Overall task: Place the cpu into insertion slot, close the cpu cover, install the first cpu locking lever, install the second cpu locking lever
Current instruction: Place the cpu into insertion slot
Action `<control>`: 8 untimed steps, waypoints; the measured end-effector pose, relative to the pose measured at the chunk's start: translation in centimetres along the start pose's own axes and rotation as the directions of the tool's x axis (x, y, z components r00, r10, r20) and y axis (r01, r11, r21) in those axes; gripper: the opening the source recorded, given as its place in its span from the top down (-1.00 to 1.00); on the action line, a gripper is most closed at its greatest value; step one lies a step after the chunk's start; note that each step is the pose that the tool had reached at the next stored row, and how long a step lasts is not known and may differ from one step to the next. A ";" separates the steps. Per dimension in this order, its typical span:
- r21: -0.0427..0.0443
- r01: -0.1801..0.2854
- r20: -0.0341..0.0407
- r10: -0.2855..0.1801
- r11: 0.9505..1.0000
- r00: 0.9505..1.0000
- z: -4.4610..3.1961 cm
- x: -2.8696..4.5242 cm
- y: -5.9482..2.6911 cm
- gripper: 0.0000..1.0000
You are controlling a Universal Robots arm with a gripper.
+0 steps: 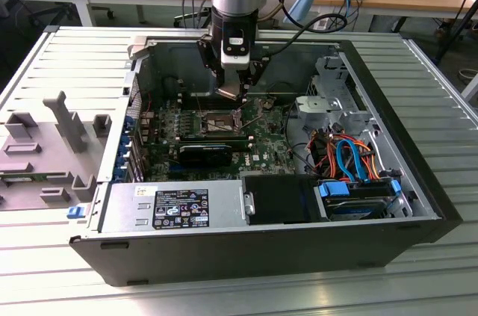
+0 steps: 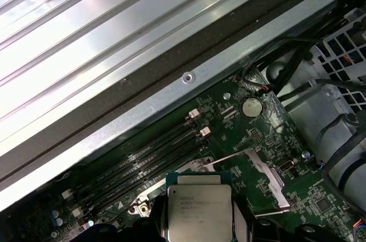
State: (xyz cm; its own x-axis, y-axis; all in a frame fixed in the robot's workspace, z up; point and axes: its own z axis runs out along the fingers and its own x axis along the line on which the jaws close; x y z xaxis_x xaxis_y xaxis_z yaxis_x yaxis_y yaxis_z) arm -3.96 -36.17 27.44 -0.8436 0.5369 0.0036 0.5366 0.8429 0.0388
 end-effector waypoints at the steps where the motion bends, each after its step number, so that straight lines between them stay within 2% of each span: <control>1: 0.000 0.000 0.000 0.000 1.000 1.000 0.00 0.00 0.00 -0.09; 8: 0.000 -0.003 0.000 0.003 1.000 1.000 0.00 0.00 0.00 -0.09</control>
State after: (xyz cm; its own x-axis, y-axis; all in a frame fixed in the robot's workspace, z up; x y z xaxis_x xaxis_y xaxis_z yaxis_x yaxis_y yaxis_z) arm -3.96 -36.17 27.44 -0.8419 0.5397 0.0035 0.5394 0.8412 0.0389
